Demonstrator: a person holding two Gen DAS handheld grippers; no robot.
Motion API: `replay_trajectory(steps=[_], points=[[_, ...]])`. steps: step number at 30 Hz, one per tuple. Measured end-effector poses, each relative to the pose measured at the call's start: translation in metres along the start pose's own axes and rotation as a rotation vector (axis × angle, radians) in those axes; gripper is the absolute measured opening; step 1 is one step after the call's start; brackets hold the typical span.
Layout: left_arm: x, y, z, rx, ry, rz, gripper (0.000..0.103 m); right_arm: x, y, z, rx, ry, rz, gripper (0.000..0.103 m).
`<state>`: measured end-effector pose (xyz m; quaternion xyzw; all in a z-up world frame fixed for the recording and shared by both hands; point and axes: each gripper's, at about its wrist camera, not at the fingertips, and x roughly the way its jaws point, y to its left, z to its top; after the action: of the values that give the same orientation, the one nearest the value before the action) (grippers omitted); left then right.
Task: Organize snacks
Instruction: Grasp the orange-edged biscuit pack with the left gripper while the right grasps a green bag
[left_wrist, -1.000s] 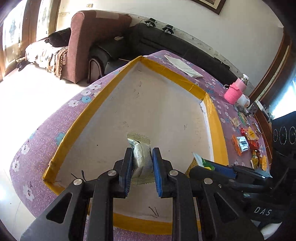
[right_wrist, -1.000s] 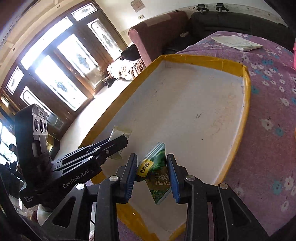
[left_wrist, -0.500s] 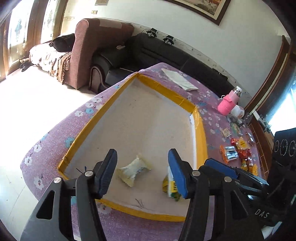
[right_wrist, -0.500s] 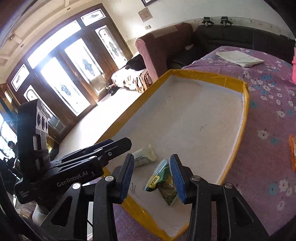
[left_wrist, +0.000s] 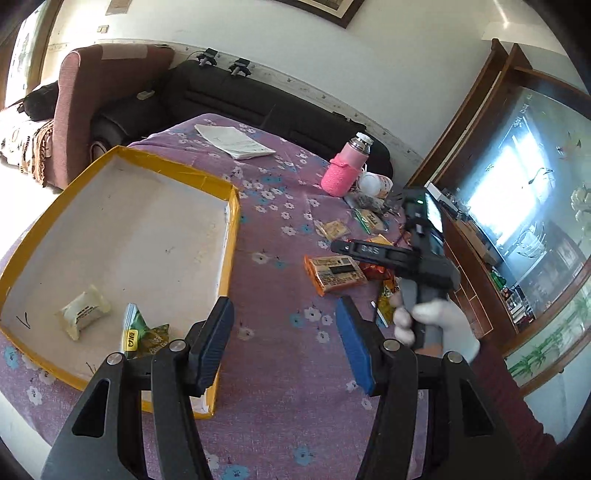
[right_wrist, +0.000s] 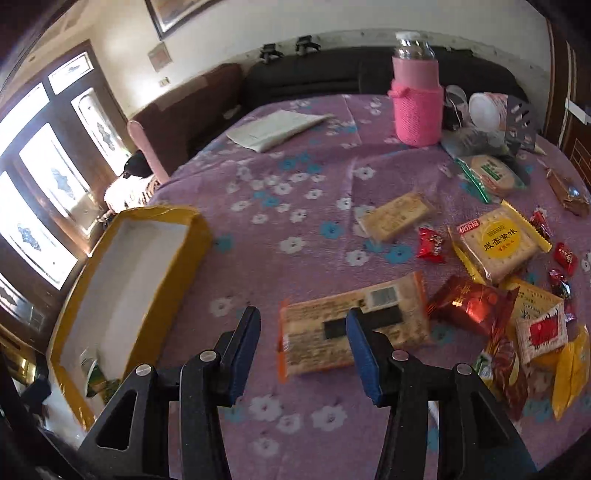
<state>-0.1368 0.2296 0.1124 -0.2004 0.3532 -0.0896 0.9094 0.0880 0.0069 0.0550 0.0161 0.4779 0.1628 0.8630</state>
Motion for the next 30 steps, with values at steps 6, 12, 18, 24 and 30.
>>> replay_trajectory(steps=[6,12,18,24,30], points=[[0.004,0.006,-0.002,-0.008,0.003,0.027,0.056,0.050,-0.004,0.015,-0.049,0.074,-0.181,0.047],[0.020,-0.002,-0.003,0.008,0.039,0.010,0.056,0.038,0.011,-0.027,-0.157,0.113,-0.056,0.041],[0.033,-0.020,-0.015,0.065,0.085,-0.029,0.056,-0.019,0.008,-0.068,-0.226,0.092,0.161,0.037],[0.086,-0.061,-0.026,0.178,0.201,-0.060,0.056,-0.085,-0.078,-0.077,0.033,-0.097,0.158,0.042],[0.151,-0.095,-0.019,0.330,0.255,-0.015,0.056,-0.065,-0.110,-0.090,0.162,-0.054,0.136,0.042]])
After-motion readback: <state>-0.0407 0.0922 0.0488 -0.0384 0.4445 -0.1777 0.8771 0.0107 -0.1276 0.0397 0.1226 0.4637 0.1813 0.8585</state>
